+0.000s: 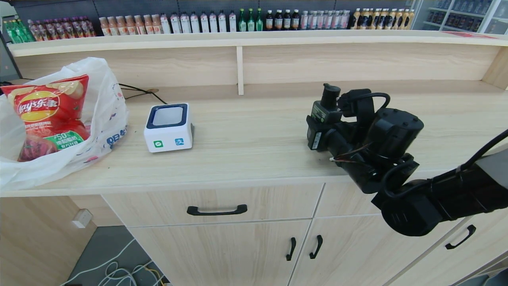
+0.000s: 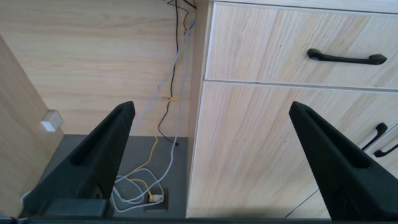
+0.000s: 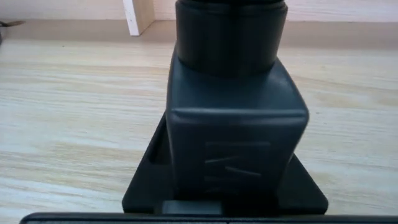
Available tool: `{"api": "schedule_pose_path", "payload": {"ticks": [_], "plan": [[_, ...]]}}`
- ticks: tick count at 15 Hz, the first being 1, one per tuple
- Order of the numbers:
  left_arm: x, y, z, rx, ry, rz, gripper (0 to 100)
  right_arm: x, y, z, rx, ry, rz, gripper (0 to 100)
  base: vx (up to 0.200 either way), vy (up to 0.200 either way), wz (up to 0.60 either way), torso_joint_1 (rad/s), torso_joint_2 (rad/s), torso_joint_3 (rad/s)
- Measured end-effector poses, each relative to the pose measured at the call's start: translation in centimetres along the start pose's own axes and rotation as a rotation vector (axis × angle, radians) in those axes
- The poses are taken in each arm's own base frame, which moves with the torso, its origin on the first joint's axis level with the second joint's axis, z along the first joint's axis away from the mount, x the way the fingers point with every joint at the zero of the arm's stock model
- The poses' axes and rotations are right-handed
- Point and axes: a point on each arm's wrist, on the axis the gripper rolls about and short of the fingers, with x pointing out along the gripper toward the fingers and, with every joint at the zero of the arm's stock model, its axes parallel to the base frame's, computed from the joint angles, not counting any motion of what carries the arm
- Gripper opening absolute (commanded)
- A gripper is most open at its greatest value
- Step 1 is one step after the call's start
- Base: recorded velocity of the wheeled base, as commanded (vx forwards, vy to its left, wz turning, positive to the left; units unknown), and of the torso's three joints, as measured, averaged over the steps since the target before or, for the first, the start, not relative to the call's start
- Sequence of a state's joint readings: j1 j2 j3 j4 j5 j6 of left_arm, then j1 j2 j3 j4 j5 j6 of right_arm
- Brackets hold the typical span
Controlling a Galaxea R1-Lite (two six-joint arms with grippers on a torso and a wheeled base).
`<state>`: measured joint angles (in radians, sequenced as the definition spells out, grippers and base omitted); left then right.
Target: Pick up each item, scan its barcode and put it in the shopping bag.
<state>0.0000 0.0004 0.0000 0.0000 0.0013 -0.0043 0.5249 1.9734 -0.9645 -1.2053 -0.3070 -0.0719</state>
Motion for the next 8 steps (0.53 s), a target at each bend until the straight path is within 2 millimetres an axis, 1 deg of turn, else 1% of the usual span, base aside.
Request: {"api": "schedule_pose_path", "payload": {"ticks": [8], "plan": [[0.00, 0.00, 0.00, 0.000, 0.000, 0.000, 100, -0.43, -0.04, 0.14, 0.000, -0.005, 0.003, 0, 0.000, 0.000, 0.00, 0.000, 0.00, 0.000]]}}
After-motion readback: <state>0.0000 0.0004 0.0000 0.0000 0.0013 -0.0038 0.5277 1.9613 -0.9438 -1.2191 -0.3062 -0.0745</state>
